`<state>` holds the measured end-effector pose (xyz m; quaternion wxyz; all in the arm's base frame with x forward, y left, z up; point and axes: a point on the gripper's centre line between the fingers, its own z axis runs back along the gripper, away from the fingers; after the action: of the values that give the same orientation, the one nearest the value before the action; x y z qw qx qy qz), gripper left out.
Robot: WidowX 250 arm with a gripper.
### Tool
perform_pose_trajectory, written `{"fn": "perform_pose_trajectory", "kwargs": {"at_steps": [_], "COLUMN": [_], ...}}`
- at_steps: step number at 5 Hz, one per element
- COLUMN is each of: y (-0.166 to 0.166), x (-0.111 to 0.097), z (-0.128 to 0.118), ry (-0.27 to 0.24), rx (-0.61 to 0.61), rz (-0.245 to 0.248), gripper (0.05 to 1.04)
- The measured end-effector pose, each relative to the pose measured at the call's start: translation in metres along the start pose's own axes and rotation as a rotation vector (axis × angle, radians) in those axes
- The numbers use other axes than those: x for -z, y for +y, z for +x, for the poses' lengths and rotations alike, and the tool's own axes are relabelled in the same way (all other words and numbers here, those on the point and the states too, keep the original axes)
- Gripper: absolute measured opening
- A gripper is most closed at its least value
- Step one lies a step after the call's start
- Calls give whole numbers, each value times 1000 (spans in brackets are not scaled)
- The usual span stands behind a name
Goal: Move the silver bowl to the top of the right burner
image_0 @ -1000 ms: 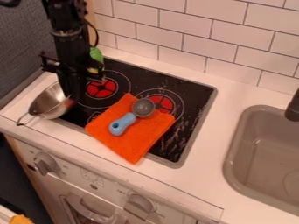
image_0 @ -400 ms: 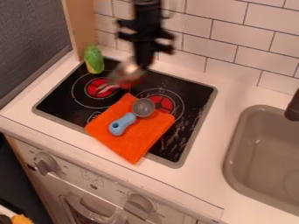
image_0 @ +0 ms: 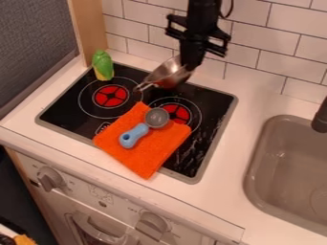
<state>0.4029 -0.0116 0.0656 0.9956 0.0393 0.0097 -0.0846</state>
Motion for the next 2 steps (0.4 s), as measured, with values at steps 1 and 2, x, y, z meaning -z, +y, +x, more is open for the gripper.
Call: {"fn": "perform_pose_trajectory", "kwargs": {"at_steps": [1,2], "y": [-9,-10], "x": [7,17], "z": [-2,-11], "ry": [17,51], "rx": [15,31], "rz": [7,5], "gripper": [88,251]}}
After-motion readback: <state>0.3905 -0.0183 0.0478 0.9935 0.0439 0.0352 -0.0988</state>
